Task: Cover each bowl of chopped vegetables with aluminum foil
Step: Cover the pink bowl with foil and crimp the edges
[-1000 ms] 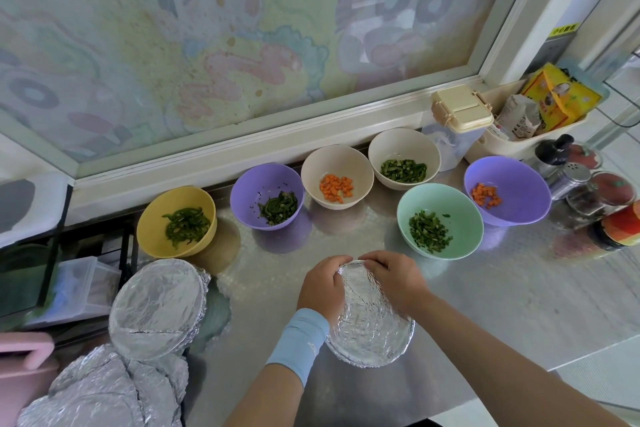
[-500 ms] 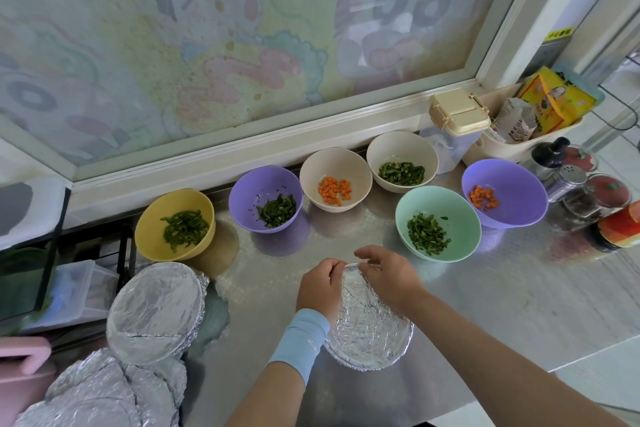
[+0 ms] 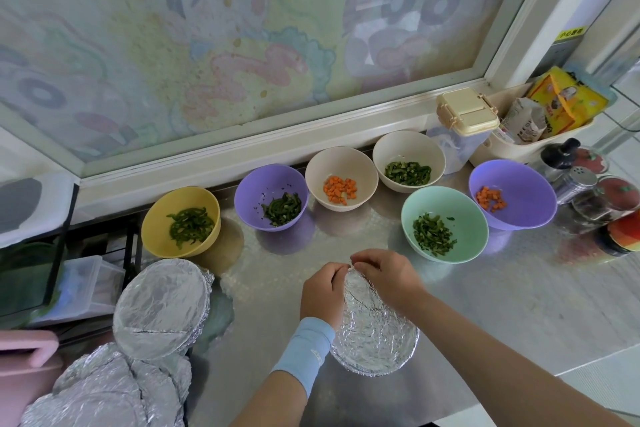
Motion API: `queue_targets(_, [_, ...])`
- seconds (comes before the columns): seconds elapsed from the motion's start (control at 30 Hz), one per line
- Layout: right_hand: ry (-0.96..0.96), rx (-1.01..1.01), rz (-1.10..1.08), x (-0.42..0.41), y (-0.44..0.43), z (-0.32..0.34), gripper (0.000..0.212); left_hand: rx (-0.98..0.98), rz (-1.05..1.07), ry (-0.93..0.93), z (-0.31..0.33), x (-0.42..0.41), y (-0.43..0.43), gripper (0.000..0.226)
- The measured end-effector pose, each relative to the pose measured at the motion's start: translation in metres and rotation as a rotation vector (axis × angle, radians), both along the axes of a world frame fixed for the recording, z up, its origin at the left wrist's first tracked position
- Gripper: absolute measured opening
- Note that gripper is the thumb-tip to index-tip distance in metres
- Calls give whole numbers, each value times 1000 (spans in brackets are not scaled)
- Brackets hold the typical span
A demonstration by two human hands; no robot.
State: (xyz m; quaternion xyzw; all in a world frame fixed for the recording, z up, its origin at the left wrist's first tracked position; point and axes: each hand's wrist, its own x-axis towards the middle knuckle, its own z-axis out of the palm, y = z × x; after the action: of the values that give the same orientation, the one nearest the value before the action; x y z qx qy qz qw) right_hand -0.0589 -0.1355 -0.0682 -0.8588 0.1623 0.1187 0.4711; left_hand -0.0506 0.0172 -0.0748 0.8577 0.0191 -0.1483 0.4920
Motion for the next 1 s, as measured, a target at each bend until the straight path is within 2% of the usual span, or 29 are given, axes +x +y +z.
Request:
queue_targets(0.07, [1, 2, -8, -4, -2, 0, 19, 23, 41, -26, -2, -4, 3, 19])
queue_targets(0.23, [24, -40, -82, -10, -10, -3, 11, 63, 131, 3, -3, -4, 11, 20])
queue_targets(0.33, [32, -31, -108, -11, -11, -7, 12, 145, 57, 5, -2, -1, 7, 25])
queue_targets(0.47, [20, -42, -129, -13, -14, -11, 12, 260, -139, -158, 0, 9, 1, 40])
queue_targets(0.57, [-3, -69, -91, -16, -14, -13, 13, 321, -250, -241, -1, 15, -5, 31])
queue_targets(0.7, [-62, -64, -67, -18, -10, -13, 13, 225, -262, -179, -5, 16, -7, 22])
queue_targets(0.93, [-47, -76, -33, -16, -10, -14, 14, 208, -221, -110, -3, 17, -7, 19])
queue_targets(1.0, [-21, -51, -32, -13, -11, -13, 20, 214, -204, -106, -2, 16, -5, 20])
